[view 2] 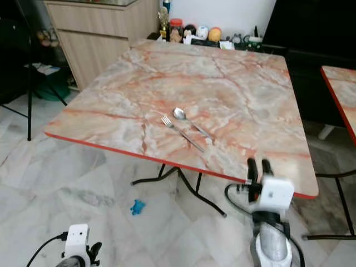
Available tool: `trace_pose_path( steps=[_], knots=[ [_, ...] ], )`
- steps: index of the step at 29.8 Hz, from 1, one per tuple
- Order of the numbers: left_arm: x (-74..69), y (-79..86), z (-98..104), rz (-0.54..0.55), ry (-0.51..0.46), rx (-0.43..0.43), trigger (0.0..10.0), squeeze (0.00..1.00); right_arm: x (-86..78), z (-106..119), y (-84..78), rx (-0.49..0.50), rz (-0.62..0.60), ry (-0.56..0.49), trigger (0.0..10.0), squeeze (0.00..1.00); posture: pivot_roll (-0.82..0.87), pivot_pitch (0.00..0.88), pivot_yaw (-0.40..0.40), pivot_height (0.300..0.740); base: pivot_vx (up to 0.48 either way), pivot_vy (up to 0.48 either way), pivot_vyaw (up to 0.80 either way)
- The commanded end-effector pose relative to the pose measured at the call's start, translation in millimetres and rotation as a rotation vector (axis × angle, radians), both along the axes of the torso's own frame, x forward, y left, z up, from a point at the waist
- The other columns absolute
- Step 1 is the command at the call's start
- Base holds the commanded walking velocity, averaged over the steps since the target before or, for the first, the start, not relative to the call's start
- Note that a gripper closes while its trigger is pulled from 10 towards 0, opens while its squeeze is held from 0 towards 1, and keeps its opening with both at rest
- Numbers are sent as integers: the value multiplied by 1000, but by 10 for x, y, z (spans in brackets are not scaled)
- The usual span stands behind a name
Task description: Setting the table
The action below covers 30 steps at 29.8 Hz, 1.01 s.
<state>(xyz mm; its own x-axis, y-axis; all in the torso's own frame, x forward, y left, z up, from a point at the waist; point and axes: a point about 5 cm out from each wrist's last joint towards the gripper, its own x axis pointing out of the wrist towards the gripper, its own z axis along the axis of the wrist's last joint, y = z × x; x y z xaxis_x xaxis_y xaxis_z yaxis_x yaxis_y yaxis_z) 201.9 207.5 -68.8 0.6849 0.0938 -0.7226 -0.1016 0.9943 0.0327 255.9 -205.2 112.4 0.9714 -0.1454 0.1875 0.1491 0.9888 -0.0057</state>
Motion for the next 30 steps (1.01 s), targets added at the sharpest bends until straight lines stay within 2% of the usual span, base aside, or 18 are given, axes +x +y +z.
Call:
trace_pose_path(
  steps=[1, 5, 8, 10, 20, 30],
  knots=[
    [-5, -4, -7, 6, 10, 4, 10000, 0, 86, -65, -36, 23, 3, 60, 10000, 0, 24, 2, -13, 736, 0, 0, 0],
    [2, 2, -2, 8, 8, 4, 10000, 0, 252, -16, -48, 37, 9, 60, 10000, 0, 35, 3, -13, 736, 0, 0, 0],
    [2, 12, 0, 12, 6, 5, 10000, 0, 303, 54, -33, 7, 24, 45, 10000, 0, 33, 5, -9, 736, 0, 0, 375],
    [-4, 19, -3, 12, 10, 8, 10000, 0, 327, 87, -30, 24, 21, 34, 10000, 0, 33, 5, -7, 736, 0, 0, 787],
    [-16, 22, -9, 13, 15, 7, 10000, 0, 359, 68, 35, 26, 45, 42, 10000, 0, 37, 10, -3, 736, 0, 0, 800],
    [-20, 8, -14, 13, 16, 1, 10000, 0, 405, 80, 28, 35, 48, 40, 10000, 0, 36, 12, -7, 736, 0, 0, 711]
  ],
)
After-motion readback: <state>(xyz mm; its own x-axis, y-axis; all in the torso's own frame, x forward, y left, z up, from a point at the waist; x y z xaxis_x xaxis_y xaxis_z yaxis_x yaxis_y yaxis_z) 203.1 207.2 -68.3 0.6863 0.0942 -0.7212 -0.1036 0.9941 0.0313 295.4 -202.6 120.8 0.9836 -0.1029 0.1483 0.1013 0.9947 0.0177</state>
